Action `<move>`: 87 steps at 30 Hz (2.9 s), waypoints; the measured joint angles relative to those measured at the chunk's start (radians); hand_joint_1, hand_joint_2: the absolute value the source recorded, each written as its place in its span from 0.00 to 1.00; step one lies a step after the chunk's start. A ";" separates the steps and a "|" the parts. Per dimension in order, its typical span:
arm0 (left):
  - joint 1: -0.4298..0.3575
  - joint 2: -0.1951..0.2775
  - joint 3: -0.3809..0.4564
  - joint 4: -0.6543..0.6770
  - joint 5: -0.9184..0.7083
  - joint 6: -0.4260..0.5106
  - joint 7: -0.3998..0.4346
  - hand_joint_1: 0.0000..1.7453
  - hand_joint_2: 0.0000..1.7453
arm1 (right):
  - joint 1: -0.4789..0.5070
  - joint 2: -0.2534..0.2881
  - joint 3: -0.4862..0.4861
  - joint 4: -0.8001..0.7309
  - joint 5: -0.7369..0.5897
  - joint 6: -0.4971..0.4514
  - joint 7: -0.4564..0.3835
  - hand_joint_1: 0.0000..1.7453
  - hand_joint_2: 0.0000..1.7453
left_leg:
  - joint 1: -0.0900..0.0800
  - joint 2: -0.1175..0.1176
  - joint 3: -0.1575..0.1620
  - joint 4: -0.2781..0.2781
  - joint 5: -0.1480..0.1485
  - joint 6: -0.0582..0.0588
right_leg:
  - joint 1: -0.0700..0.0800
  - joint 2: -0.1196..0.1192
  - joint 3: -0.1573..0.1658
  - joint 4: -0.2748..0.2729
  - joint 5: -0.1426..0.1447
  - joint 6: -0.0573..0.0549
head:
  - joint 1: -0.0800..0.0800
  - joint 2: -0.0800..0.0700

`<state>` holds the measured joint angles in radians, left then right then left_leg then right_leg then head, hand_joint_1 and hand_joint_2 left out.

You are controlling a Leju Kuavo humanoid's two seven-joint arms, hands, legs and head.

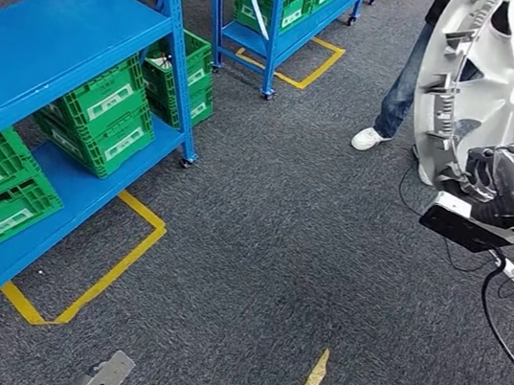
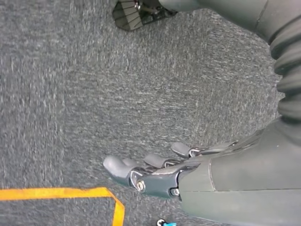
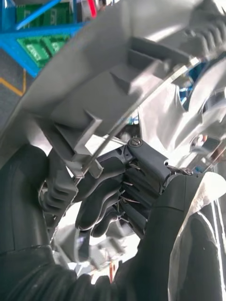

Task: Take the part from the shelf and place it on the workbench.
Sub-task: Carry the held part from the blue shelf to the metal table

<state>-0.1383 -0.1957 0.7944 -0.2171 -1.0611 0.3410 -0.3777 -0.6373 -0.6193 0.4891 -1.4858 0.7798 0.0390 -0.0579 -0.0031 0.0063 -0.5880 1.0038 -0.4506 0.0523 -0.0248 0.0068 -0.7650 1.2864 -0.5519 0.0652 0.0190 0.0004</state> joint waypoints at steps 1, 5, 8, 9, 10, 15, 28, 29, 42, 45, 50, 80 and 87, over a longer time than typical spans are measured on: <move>0.000 0.000 0.000 0.000 0.001 0.000 0.000 0.00 1.00 | 0.001 0.000 0.000 0.000 0.000 0.000 0.001 1.00 1.00 | 0.001 0.006 0.000 0.002 -0.001 -0.002 | -0.002 -0.004 0.015 -0.029 0.023 0.003 | 0.000 0.000; -0.001 0.001 -0.002 0.000 0.003 -0.006 -0.002 0.00 1.00 | 0.000 -0.003 -0.007 -0.001 0.000 0.002 0.003 1.00 1.00 | -0.002 0.023 -0.004 0.023 -0.016 -0.023 | 0.000 -0.039 0.137 -0.248 0.099 0.001 | 0.001 0.000; 0.001 0.001 -0.002 0.000 0.007 -0.011 -0.007 0.00 1.00 | 0.006 -0.004 -0.008 -0.003 0.005 0.002 0.007 1.00 1.00 | -0.005 0.031 -0.008 0.030 -0.020 -0.032 | 0.002 -0.028 0.140 -0.256 0.098 -0.021 | 0.001 0.000; 0.001 0.002 -0.002 0.000 0.008 -0.016 -0.009 0.00 1.00 | 0.007 -0.004 -0.009 -0.003 0.013 0.000 0.010 1.00 1.00 | -0.003 0.028 -0.010 0.039 -0.029 -0.036 | 0.002 -0.024 0.139 -0.255 0.099 -0.027 | 0.000 0.000; 0.001 0.002 -0.003 0.000 0.009 -0.024 -0.012 0.00 1.00 | 0.008 -0.004 -0.009 -0.005 0.025 -0.004 0.013 1.00 1.00 | -0.002 0.023 -0.020 0.063 -0.048 -0.040 | 0.001 -0.021 0.138 -0.255 0.100 -0.034 | 0.000 0.000; 0.005 0.002 -0.004 0.000 0.010 -0.067 -0.022 0.00 1.00 | 0.024 -0.004 -0.009 -0.008 0.066 -0.024 0.021 1.00 1.00 | -0.001 0.006 -0.124 0.312 -0.158 -0.042 | 0.007 -0.007 0.138 -0.256 0.101 -0.047 | -0.002 0.000; 0.004 0.010 -0.009 0.000 0.011 -0.088 -0.033 0.00 1.00 | 0.055 -0.018 -0.029 -0.029 0.072 -0.038 0.019 1.00 1.00 | -0.009 -0.004 0.008 -0.001 -0.005 0.008 | 0.009 0.002 0.046 -0.094 0.020 -0.013 | 0.003 0.000; 0.005 0.010 -0.010 0.000 0.011 -0.088 -0.033 0.00 1.00 | 0.059 -0.019 -0.029 -0.029 0.072 -0.038 0.019 1.00 1.00 | -0.008 -0.004 0.008 -0.001 -0.005 0.008 | 0.007 0.001 0.017 -0.033 0.000 -0.009 | 0.003 0.000; 0.005 0.011 -0.012 0.000 0.010 -0.093 -0.034 0.00 1.00 | 0.075 -0.026 -0.039 -0.042 0.074 -0.041 0.020 1.00 1.00 | -0.006 -0.005 -0.039 0.131 -0.095 -0.040 | 0.000 -0.008 0.140 -0.258 0.098 -0.045 | -0.001 0.000; 0.007 0.011 -0.012 0.000 0.010 -0.095 -0.034 0.00 1.00 | 0.078 -0.026 -0.040 -0.043 0.074 -0.041 0.019 1.00 1.00 | -0.004 -0.006 -0.128 0.311 -0.158 -0.043 | 0.004 -0.005 0.143 -0.258 0.094 -0.052 | -0.002 0.000; 0.007 0.012 -0.013 0.000 0.010 -0.097 -0.034 0.00 1.00 | 0.080 -0.026 -0.041 -0.046 0.076 -0.041 0.016 1.00 1.00 | -0.012 -0.010 -0.053 0.100 -0.006 -0.009 | 0.012 0.003 0.158 -0.259 0.085 -0.051 | -0.001 0.000; 0.011 0.011 -0.020 0.000 0.009 -0.103 -0.032 0.00 1.00 | 0.097 -0.029 -0.053 -0.050 0.085 -0.040 0.009 1.00 1.00 | -0.016 -0.011 -0.102 0.145 0.009 -0.002 | 0.015 0.000 0.183 -0.254 0.055 -0.052 | -0.005 0.000; 0.009 0.010 -0.020 0.000 0.010 -0.103 -0.032 0.00 1.00 | 0.099 -0.031 -0.057 -0.050 0.085 -0.040 0.008 1.00 1.00 | -0.020 -0.009 -0.016 0.003 0.009 0.028 | 0.010 0.000 0.164 -0.200 0.033 -0.019 | 0.001 0.000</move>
<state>-0.1294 -0.1853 0.7746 -0.2171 -1.0513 0.2380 -0.4093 -0.5387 -0.6500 0.4319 -1.5358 0.8652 -0.0012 -0.0500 -0.0235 -0.0032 -0.6044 1.0064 -0.4415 0.0805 -0.0145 0.0071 -0.6011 1.0864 -0.5192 0.0462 0.0199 0.0003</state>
